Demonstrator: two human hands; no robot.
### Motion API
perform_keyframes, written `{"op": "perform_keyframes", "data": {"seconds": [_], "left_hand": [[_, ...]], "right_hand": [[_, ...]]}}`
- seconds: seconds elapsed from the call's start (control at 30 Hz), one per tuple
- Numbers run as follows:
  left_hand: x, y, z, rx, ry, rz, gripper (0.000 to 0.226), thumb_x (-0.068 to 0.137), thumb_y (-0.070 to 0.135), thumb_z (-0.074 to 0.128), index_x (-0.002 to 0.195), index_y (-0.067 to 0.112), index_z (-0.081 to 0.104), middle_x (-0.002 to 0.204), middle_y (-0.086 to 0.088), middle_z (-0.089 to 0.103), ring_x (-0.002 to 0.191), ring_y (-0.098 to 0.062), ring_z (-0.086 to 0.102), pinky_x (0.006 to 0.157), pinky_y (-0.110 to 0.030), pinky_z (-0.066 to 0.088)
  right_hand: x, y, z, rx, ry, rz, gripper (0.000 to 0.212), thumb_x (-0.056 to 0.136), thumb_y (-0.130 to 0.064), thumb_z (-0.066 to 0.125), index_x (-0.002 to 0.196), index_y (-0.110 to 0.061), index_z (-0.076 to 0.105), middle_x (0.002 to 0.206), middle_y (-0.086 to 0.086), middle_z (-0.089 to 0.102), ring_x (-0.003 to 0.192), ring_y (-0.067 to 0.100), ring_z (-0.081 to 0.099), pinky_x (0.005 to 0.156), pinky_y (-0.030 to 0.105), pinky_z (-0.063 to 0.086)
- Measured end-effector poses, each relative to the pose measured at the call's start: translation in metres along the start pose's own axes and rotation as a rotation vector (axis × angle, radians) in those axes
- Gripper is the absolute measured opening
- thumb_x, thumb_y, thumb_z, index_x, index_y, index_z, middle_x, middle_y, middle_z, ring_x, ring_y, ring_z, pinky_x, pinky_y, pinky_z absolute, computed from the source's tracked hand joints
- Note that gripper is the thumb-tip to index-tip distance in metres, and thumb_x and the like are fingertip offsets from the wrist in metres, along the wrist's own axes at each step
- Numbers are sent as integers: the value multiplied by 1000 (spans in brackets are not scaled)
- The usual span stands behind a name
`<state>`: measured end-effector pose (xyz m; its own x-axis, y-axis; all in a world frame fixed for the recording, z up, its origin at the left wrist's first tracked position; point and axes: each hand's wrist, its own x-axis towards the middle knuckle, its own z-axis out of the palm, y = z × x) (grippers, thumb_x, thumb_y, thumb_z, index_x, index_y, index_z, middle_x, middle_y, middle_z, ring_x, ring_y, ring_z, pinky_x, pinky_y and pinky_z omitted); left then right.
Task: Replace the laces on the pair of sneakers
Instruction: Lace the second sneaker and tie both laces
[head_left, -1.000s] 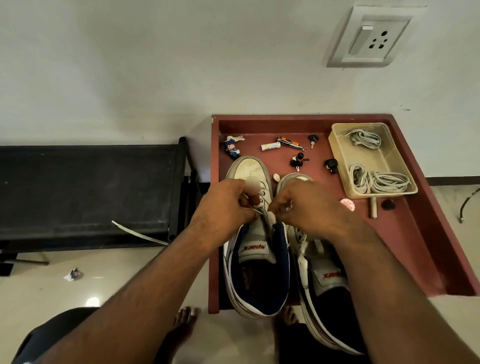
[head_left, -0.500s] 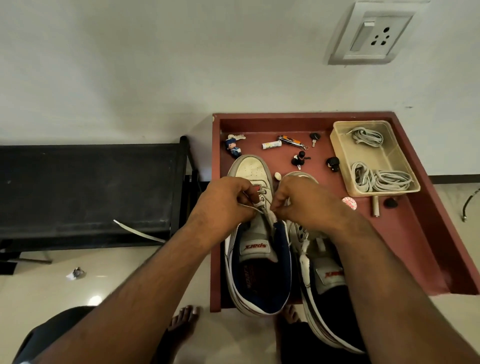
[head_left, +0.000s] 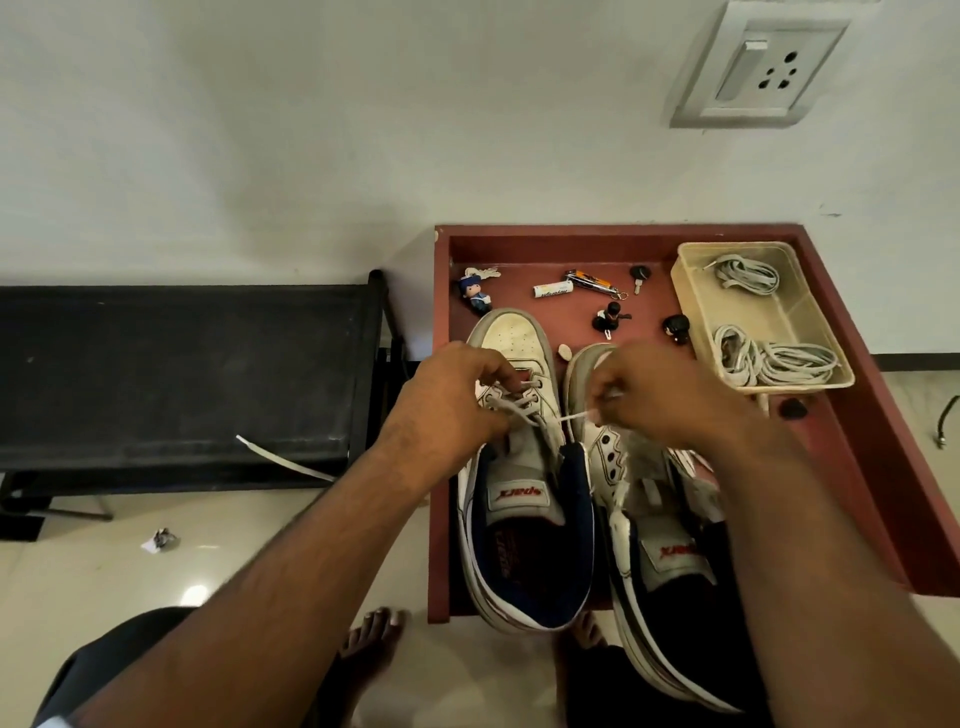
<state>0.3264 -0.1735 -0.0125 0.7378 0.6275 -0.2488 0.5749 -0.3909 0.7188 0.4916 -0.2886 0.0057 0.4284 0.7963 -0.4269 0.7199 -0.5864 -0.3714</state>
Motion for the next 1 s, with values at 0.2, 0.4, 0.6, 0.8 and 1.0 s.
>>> {"op": "perform_keyframes", "data": {"seconds": [0.2, 0.4, 0.6, 0.8, 1.0], "left_hand": [[1, 1, 3, 22, -4, -11, 42, 74, 12, 81, 107, 33, 65, 112, 10, 48, 97, -2, 46, 81, -18, 41], [0, 1, 2, 5, 21, -7, 43, 73, 13, 81, 108, 32, 64, 113, 8, 50, 96, -2, 49, 80, -19, 44], [0, -1, 2, 0, 25, -20, 21, 76, 11, 78, 84, 27, 67, 106, 10, 57, 94, -4, 53, 70, -14, 41], [-10, 19, -22, -323, -363, 18, 9, 80, 25, 79, 87, 20, 78, 88, 0, 73, 84, -7, 67, 79, -24, 53], [-15, 26, -18, -367, -513, 75, 45, 75, 34, 82, 111, 51, 60, 114, 28, 57, 100, 18, 56, 87, -4, 45]], "right_hand": [[-16, 9, -6, -101, 17, 79, 16, 79, -33, 78, 89, -40, 68, 110, -13, 60, 118, 19, 50, 100, 40, 36], [-5, -6, 6, -54, 15, 4, 23, 83, -24, 73, 67, -35, 61, 83, -16, 62, 94, 11, 60, 91, 39, 46], [-38, 25, -43, 493, -36, 125, 7, 77, -2, 76, 78, -8, 74, 62, 6, 71, 48, 3, 61, 43, 13, 41], [-33, -22, -31, 1312, -254, -151, 33, 81, -2, 59, 113, -9, 62, 108, 24, 69, 82, 29, 73, 69, 39, 61], [-31, -47, -40, 1843, -173, -443, 54, 91, -5, 43, 143, -18, 43, 139, 22, 51, 116, 35, 61, 80, 38, 60]]}}
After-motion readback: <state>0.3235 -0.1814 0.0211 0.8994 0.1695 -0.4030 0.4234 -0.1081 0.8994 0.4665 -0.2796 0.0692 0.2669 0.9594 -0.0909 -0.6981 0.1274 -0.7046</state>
